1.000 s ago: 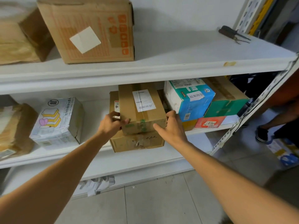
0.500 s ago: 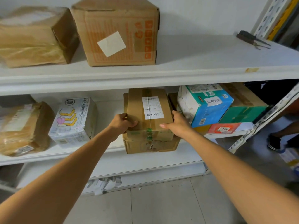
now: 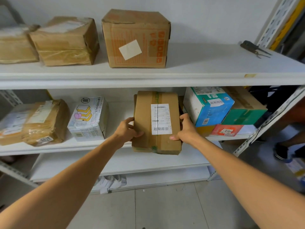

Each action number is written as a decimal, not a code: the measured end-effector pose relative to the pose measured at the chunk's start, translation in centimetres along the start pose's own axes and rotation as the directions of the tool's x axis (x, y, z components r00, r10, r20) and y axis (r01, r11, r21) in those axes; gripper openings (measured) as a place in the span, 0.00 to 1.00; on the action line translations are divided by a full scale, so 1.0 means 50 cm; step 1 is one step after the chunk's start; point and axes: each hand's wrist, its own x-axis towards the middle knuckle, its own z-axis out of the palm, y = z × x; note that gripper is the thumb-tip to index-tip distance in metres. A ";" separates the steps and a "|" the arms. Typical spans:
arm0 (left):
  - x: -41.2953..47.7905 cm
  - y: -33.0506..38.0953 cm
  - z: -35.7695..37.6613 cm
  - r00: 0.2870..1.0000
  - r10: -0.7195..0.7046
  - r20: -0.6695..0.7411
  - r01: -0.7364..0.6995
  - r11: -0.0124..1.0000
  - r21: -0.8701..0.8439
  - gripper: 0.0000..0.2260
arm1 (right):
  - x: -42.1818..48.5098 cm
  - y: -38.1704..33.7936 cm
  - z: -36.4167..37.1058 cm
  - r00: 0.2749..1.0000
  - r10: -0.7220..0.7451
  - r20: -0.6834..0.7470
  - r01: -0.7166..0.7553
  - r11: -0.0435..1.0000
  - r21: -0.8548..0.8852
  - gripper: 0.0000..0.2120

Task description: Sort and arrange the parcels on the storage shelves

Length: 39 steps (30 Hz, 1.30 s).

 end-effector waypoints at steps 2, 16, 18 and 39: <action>-0.015 0.000 0.000 0.997 0.056 -0.047 -0.056 0.998 0.014 0.33 | -0.013 -0.001 0.003 0.999 -0.034 -0.028 0.034 0.999 -0.020 0.53; -0.061 -0.008 0.009 0.975 0.221 -0.022 -0.222 0.975 -0.017 0.41 | -0.073 0.030 -0.009 0.984 -0.143 -0.109 0.162 0.969 0.186 0.48; -0.060 -0.013 0.011 0.975 0.223 -0.019 -0.224 0.974 -0.025 0.41 | -0.078 0.040 -0.004 0.983 -0.151 -0.105 0.171 0.961 0.216 0.48; 0.046 -0.019 0.009 0.824 0.370 0.429 -0.395 0.918 -0.033 0.39 | -0.170 0.058 0.074 0.874 0.158 -0.460 -0.003 0.948 0.319 0.46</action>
